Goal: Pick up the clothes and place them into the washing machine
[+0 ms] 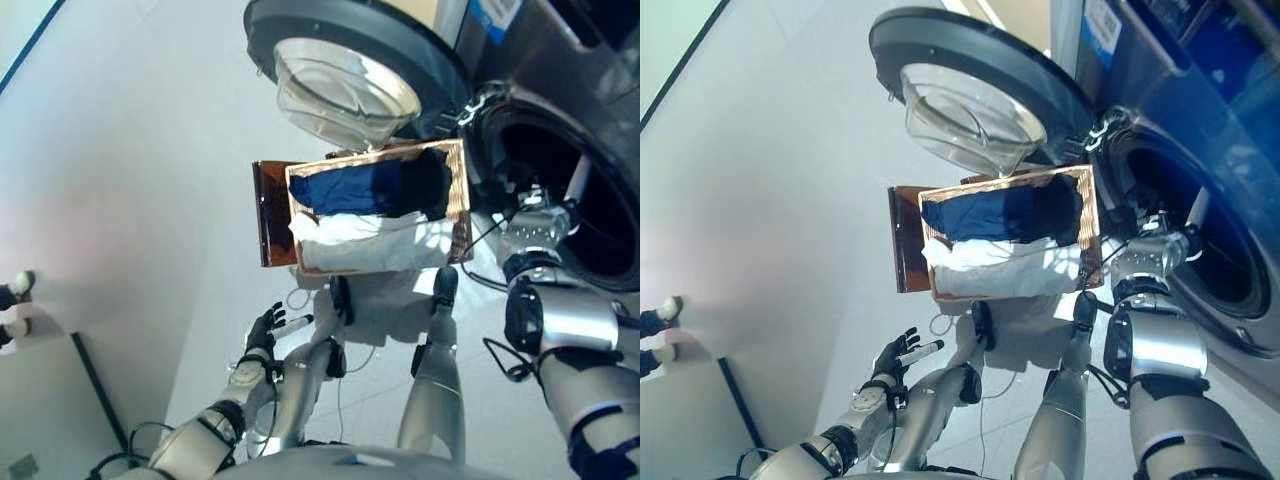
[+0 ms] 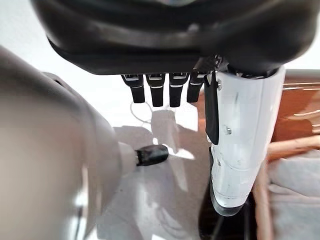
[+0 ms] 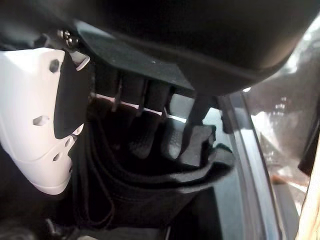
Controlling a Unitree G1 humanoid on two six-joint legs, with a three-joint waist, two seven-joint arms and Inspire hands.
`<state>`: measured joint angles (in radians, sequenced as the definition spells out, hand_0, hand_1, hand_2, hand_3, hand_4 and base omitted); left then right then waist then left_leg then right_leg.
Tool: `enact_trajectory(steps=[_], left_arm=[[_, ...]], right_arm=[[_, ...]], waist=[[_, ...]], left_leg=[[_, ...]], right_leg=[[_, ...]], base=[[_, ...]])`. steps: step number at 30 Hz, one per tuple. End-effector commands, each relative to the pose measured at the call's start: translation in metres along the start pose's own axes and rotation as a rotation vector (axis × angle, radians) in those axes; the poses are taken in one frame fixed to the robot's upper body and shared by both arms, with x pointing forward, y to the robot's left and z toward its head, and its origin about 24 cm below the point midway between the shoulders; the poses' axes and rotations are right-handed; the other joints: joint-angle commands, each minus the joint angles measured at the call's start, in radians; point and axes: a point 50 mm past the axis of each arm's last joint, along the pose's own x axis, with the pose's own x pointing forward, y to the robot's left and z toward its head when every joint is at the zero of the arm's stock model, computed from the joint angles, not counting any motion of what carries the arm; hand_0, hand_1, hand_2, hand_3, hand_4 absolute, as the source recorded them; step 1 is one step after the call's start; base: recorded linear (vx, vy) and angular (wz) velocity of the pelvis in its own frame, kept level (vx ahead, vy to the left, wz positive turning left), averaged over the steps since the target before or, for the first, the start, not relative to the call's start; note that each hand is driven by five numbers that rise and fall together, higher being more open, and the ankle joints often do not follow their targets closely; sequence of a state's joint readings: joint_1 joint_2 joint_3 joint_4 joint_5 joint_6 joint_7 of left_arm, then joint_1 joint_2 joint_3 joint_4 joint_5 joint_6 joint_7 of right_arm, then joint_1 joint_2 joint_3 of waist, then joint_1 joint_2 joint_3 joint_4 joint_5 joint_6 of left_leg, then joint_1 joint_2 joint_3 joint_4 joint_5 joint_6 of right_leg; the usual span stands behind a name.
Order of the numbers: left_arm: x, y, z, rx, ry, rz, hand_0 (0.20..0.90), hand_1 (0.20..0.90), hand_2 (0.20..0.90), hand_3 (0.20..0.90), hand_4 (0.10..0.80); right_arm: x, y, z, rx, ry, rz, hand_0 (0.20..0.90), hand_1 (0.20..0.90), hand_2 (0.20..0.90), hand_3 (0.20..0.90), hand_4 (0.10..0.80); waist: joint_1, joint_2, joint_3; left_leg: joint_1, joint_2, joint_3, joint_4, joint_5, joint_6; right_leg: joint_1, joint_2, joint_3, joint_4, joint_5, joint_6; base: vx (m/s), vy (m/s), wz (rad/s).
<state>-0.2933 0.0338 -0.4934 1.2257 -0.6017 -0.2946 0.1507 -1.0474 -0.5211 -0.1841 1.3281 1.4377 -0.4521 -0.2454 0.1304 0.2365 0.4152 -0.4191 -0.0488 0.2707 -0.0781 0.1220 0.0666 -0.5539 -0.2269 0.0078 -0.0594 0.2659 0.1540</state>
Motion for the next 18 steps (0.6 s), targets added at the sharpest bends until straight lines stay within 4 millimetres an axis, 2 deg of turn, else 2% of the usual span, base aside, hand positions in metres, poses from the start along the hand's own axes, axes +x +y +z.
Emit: enact_trajectory(steps=[1, 2, 3, 6, 9, 10, 14, 16, 18], left_arm=[[-0.001, 0.003, 0.001, -0.005, -0.027, 0.012, 0.900, 0.900, 0.900, 0.900, 0.800], [-0.001, 0.001, 0.004, -0.026, -0.046, -0.001, 0.900, 0.900, 0.900, 0.900, 0.800], [-0.001, 0.001, 0.004, -0.027, -0.047, -0.001, 0.900, 0.900, 0.900, 0.900, 0.800], [-0.001, 0.000, 0.009, -0.063, -0.075, -0.011, 0.900, 0.900, 0.900, 0.900, 0.800], [-0.001, 0.000, 0.011, -0.071, -0.082, -0.013, 0.900, 0.900, 0.900, 0.900, 0.800], [-0.001, -0.001, 0.012, -0.080, -0.092, -0.015, 0.900, 0.900, 0.900, 0.900, 0.800], [0.000, -0.002, 0.021, -0.111, -0.130, -0.015, 0.900, 0.900, 0.900, 0.900, 0.800], [0.000, -0.003, 0.021, -0.111, -0.131, -0.016, 0.900, 0.900, 0.900, 0.900, 0.800], [0.000, -0.004, 0.024, -0.115, -0.143, -0.020, 0.900, 0.900, 0.900, 0.900, 0.800]], right_arm=[[-0.005, 0.086, 0.057, -0.029, -0.192, 0.265, 0.200, 0.200, 0.200, 0.200, 0.300], [-0.010, 0.103, 0.064, -0.017, -0.210, 0.294, 0.200, 0.200, 0.200, 0.200, 0.300], [-0.010, 0.103, 0.064, -0.017, -0.210, 0.296, 0.200, 0.200, 0.200, 0.200, 0.300], [-0.019, 0.130, 0.080, 0.043, -0.249, 0.334, 0.200, 0.200, 0.200, 0.200, 0.300], [-0.022, 0.138, 0.089, 0.073, -0.269, 0.343, 0.200, 0.200, 0.200, 0.200, 0.300], [-0.026, 0.148, 0.098, 0.138, -0.285, 0.359, 0.200, 0.200, 0.200, 0.200, 0.300], [-0.034, 0.162, 0.119, 0.277, -0.325, 0.382, 0.200, 0.200, 0.200, 0.200, 0.300], [-0.034, 0.163, 0.119, 0.279, -0.326, 0.384, 0.200, 0.200, 0.200, 0.200, 0.300], [-0.037, 0.167, 0.128, 0.333, -0.343, 0.394, 0.200, 0.200, 0.200, 0.200, 0.300]], waist=[[0.039, 0.052, -0.009], [0.049, 0.061, -0.005], [0.049, 0.061, -0.005], [0.075, 0.077, -0.007], [0.085, 0.084, -0.009], [0.093, 0.093, -0.011], [0.112, 0.113, -0.019], [0.114, 0.113, -0.022], [0.120, 0.122, -0.022]], left_leg=[[-0.023, 0.040, -0.116, -0.009, -0.013, -0.121], [-0.035, 0.041, -0.114, -0.009, -0.010, -0.121], [-0.040, 0.042, -0.113, -0.009, -0.003, -0.121], [-0.058, 0.049, -0.112, -0.009, -0.003, -0.122], [-0.068, 0.053, -0.111, -0.009, 0.001, -0.124], [-0.076, 0.055, -0.113, -0.009, 0.005, -0.125], [-0.105, 0.054, -0.116, -0.009, 0.013, -0.124], [-0.109, 0.054, -0.115, -0.009, 0.013, -0.124], [-0.123, 0.051, -0.114, -0.009, 0.017, -0.124]], right_leg=[[0.010, 0.025, -0.041, 0.158, -0.133, 0.002], [-0.011, 0.027, -0.038, 0.166, -0.137, 0.000], [-0.016, 0.028, -0.037, 0.166, -0.130, -0.001], [-0.049, 0.033, -0.033, 0.187, -0.152, -0.004], [-0.068, 0.036, -0.032, 0.199, -0.159, -0.005], [-0.086, 0.038, -0.030, 0.209, -0.167, -0.007], [-0.146, 0.039, -0.022, 0.245, -0.186, -0.010], [-0.152, 0.039, -0.021, 0.250, -0.188, -0.010], [-0.180, 0.036, -0.016, 0.265, -0.195, -0.011]], base=[[-0.009, -0.026, -0.06], [-0.009, -0.026, -0.07], [-0.015, -0.061, -0.14], [0.007, -0.052, -0.06], [0.001, -0.031, -0.03], [0.000, 0.000, 0.00], [0.000, 0.000, 0.00], [-0.001, -0.008, -0.02], [0.000, 0.000, 0.00]])
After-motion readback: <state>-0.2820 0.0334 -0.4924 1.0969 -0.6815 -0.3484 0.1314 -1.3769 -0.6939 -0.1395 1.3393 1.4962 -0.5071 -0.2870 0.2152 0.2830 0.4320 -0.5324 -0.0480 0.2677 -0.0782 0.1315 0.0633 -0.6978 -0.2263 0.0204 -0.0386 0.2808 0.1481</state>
